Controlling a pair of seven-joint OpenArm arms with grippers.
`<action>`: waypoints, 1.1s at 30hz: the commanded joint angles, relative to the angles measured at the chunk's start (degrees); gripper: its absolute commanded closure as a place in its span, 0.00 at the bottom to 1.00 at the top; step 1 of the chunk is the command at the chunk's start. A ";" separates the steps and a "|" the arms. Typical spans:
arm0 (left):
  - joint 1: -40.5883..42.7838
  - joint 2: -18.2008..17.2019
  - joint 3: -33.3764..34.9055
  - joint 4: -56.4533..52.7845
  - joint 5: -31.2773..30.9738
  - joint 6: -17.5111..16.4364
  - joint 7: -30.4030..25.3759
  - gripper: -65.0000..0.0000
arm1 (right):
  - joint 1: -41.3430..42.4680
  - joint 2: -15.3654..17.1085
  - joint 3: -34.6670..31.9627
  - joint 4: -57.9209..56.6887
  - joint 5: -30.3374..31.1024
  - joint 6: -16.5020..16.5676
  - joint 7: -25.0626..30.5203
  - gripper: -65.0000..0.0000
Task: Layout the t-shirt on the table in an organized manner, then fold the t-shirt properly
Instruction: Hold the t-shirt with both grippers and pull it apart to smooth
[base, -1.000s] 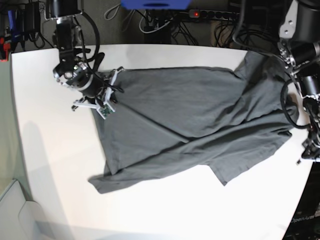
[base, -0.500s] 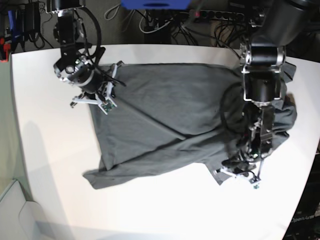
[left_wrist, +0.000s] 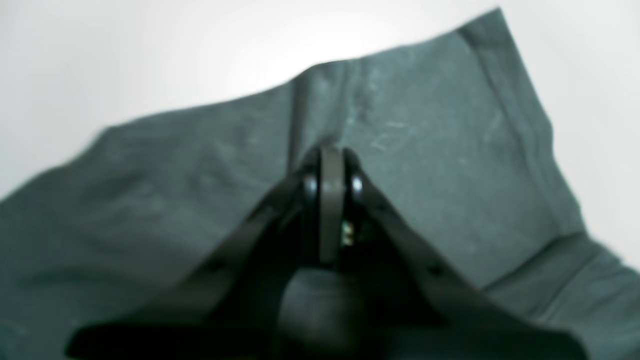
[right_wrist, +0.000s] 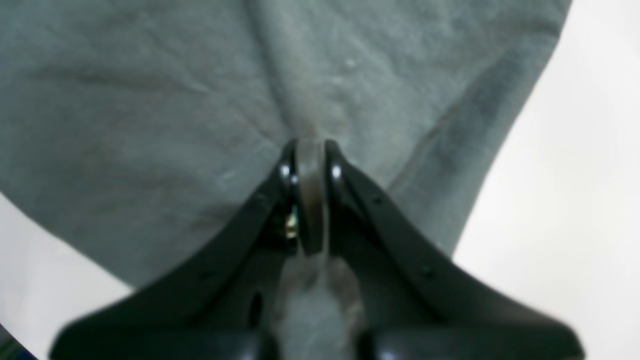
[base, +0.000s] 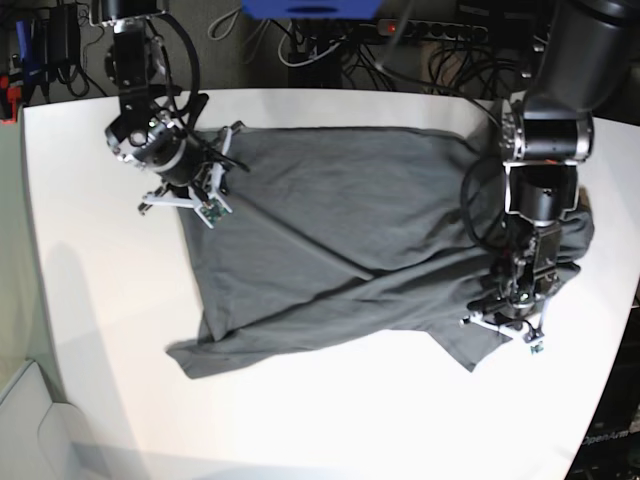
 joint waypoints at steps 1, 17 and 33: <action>0.54 -1.66 -0.15 0.27 0.18 0.95 1.15 1.00 | 0.67 0.29 0.15 0.88 0.57 -0.02 1.01 1.00; 3.18 -10.28 -11.22 1.06 0.53 0.95 0.80 1.00 | -0.13 1.52 -0.03 0.62 0.48 -0.02 1.01 1.00; 1.42 -13.80 -11.14 3.78 0.62 0.95 0.89 0.99 | 1.90 5.13 6.39 -7.12 0.48 -0.02 1.01 1.00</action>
